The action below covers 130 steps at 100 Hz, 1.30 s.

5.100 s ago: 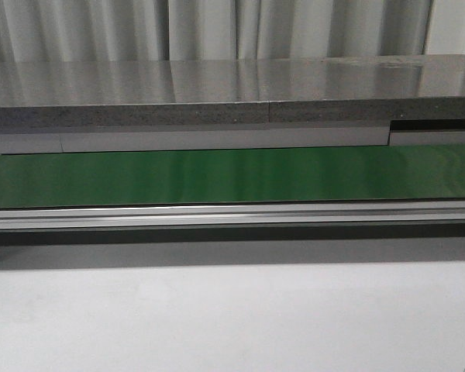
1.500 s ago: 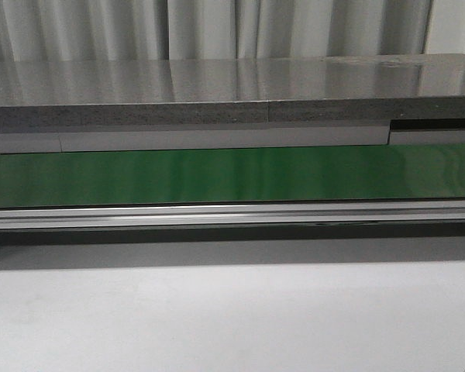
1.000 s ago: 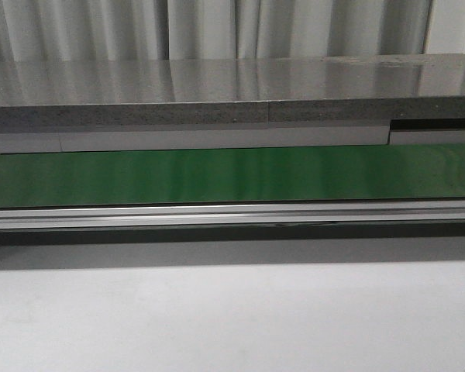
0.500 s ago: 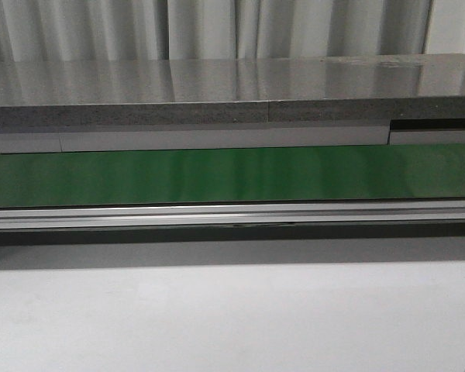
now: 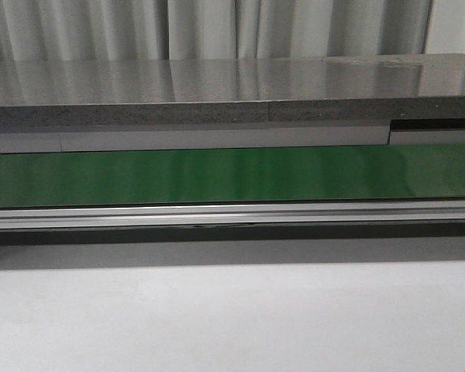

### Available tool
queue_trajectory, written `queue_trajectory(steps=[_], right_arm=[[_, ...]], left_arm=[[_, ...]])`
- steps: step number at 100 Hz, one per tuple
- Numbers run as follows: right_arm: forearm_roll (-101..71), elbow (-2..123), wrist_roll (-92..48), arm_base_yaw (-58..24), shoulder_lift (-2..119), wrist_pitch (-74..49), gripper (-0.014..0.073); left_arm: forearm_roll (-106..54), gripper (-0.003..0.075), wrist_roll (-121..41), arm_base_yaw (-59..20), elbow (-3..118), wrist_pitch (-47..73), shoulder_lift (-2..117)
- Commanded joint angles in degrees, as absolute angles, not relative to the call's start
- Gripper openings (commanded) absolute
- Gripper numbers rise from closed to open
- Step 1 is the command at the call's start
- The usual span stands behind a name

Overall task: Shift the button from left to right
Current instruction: 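Close the left gripper on the black body of the yellow-capped button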

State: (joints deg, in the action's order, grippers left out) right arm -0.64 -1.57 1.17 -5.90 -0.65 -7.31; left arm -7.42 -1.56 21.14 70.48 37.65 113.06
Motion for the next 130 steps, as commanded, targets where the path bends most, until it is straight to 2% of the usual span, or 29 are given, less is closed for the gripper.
queue_trajectory(steps=[1, 18, 32, 54, 97, 130], right_arm=[[0.0, -0.6, 1.1, -5.8, -1.7, -2.3, -0.0067], [0.0, -0.6, 1.1, -5.8, -1.7, -2.3, -0.0067], [0.0, -0.6, 1.1, -5.8, -1.7, -2.3, -0.0067], [0.0, -0.6, 1.1, -5.8, -1.7, -2.3, -0.0067], [0.0, -0.6, 1.1, -5.8, -1.7, -2.3, -0.0067], [0.0, -0.6, 1.1, -5.8, -1.7, -2.3, -0.0067]], left_arm=[[-8.1, 0.0306, -1.5, 21.4, 71.7, 37.0, 110.9], [-8.1, 0.0094, -1.5, 21.4, 71.7, 37.1, 111.0], [-8.1, 0.0006, -1.5, 21.4, 71.7, 37.8, 110.9], [-7.6, -0.0001, -1.5, 21.4, 71.7, 38.2, 107.9], [-6.9, -0.0001, -4.8, 21.1, 71.7, 43.1, 94.0], [-7.1, -0.0001, -9.6, 16.4, 71.7, 47.7, 92.9]])
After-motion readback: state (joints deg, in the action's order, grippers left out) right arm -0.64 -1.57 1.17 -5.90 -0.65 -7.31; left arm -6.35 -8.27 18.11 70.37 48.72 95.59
